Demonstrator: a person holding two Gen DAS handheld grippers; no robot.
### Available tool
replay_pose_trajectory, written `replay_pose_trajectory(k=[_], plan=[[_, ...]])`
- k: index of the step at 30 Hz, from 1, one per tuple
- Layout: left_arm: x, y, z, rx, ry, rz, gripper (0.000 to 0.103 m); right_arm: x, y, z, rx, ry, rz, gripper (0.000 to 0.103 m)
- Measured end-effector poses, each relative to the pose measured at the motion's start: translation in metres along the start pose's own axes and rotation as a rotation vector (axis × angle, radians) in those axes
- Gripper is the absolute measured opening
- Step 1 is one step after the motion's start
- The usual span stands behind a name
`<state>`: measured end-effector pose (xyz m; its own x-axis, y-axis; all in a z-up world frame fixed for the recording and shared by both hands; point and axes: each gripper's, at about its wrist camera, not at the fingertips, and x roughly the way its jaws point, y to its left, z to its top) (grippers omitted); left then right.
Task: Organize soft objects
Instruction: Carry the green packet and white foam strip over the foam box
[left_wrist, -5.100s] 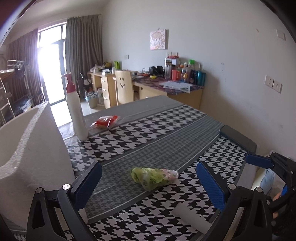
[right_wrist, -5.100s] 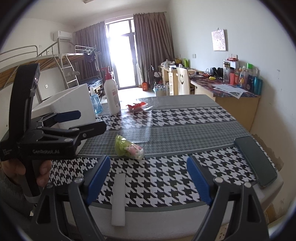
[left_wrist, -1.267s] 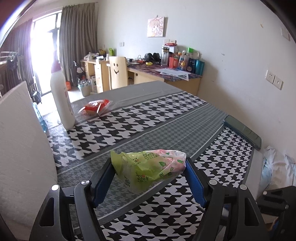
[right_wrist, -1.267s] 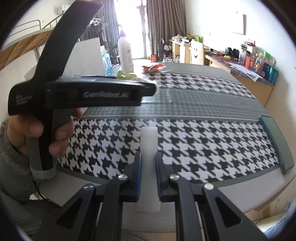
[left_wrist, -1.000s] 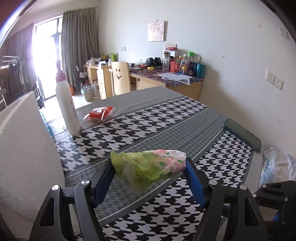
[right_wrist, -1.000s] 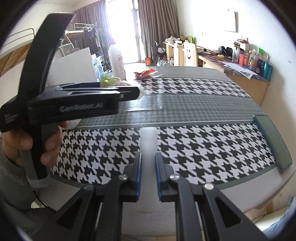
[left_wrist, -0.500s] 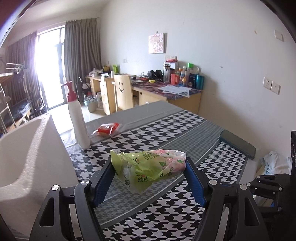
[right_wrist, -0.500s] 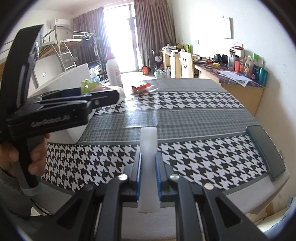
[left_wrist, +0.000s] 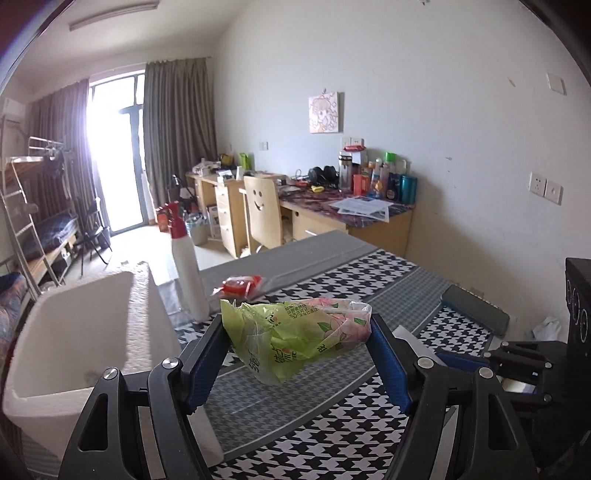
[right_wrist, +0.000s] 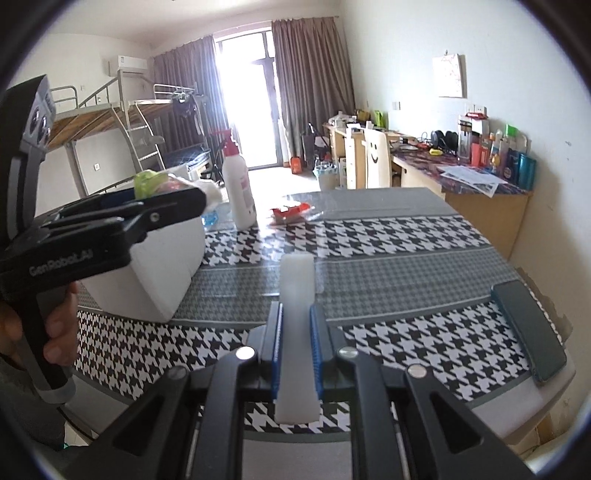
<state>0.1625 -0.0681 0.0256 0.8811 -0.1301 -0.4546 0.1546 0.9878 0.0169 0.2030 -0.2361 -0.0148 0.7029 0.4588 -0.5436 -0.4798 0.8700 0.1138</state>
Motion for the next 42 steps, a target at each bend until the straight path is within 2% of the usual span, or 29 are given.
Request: replay_pose_trajectory(k=[18,42], plan=[[-0.026,0.017,0.022,-0.017,-0.094,0.05,0.075,-0.007,0.011,0.024,-0.028,-0.085,0.02,0.017],[-0.037,0.061,0.034,-0.079,-0.147,0.209,0.075,0.004,0.048,0.069,-0.093,-0.168,0.129,0.017]])
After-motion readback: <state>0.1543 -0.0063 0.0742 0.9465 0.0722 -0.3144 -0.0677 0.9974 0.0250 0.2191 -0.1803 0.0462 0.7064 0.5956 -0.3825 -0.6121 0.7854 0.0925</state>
